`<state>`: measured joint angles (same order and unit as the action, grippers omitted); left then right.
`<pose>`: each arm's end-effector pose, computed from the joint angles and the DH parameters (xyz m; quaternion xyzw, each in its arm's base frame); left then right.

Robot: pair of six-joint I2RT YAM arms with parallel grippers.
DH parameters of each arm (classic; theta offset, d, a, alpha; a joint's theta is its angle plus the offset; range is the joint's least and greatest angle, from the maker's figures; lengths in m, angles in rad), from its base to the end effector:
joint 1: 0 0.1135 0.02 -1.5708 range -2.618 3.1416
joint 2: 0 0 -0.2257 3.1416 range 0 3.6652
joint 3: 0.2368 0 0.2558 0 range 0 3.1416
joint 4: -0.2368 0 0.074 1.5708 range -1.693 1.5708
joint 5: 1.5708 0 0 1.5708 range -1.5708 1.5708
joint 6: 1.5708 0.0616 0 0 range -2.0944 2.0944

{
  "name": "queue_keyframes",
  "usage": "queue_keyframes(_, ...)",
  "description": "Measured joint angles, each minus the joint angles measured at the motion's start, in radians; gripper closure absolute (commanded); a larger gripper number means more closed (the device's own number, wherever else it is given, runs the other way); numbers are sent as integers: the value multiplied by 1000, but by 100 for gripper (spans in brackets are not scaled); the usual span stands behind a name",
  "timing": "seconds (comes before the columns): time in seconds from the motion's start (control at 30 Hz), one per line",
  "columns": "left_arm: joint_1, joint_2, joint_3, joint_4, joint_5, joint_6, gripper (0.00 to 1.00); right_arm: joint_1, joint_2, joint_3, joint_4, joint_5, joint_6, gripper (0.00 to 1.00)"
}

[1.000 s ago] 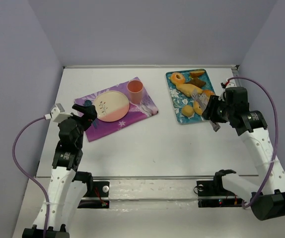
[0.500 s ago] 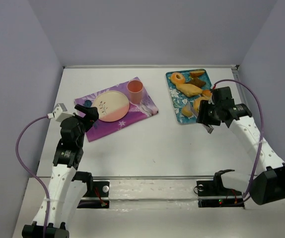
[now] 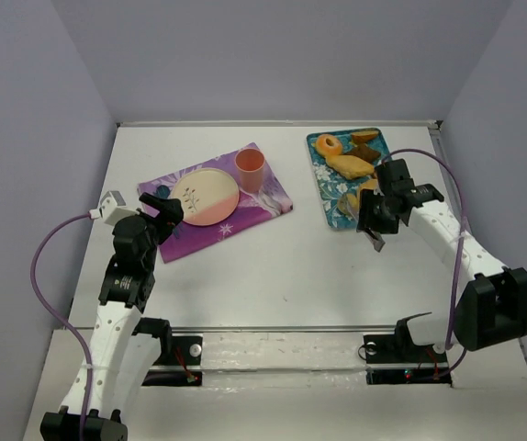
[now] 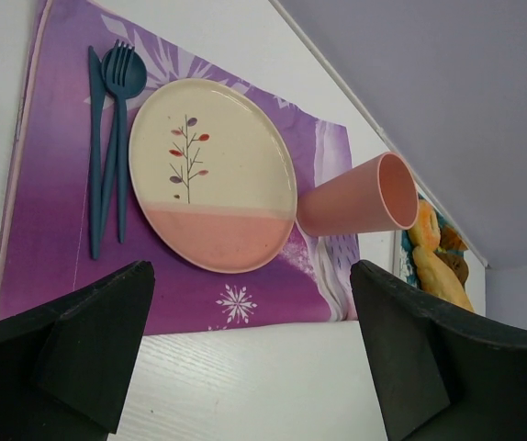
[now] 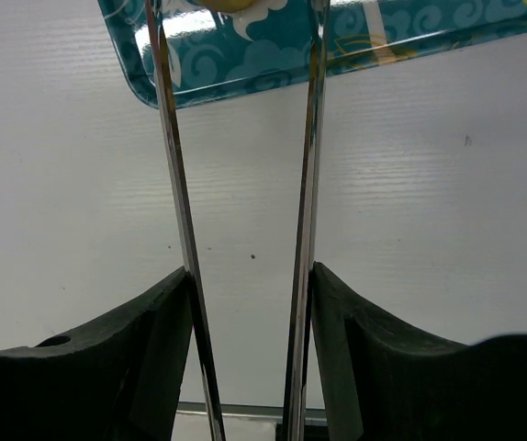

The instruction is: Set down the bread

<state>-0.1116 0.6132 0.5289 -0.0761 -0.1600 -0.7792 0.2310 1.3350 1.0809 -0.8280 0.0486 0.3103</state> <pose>0.2211 -0.0149 0.2607 -0.2976 0.7002 -0.2234 0.6093 0.2797 0.0627 0.2089 0.0443 0.9690 0.0419 0.2394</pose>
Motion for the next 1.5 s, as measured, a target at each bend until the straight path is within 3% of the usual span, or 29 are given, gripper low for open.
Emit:
queue_keyframes(0.27, 0, 0, 0, 0, 0, 0, 1, 13, 54, 6, 22, -15, -5, 47)
queue_keyframes(0.5, 0, 0, 0, 1, 0, 0, 1, 18, 81, 26, 44, -26, -3, 69)
queue_keyframes(0.7, 0, -1, 0, 1, 2, 0, 1, 19, 58, 36, 58, -29, 8, 71)
queue_keyframes(0.93, 0, -13, 0, 2, 9, -3, 1, 26, -124, 51, 56, -108, 10, 73)
queue_keyframes(1.1, 0, -14, 0, 0, 29, -12, 1, 178, -171, 117, 87, -157, -3, 73)
queue_keyframes(1.3, 0, -20, 0, -22, 55, -19, 1, 514, 14, 278, 214, -181, -73, 72)
queue_keyframes(1.5, -1, -85, 0, -76, 93, -28, 1, 619, 414, 590, 298, -183, -145, 68)
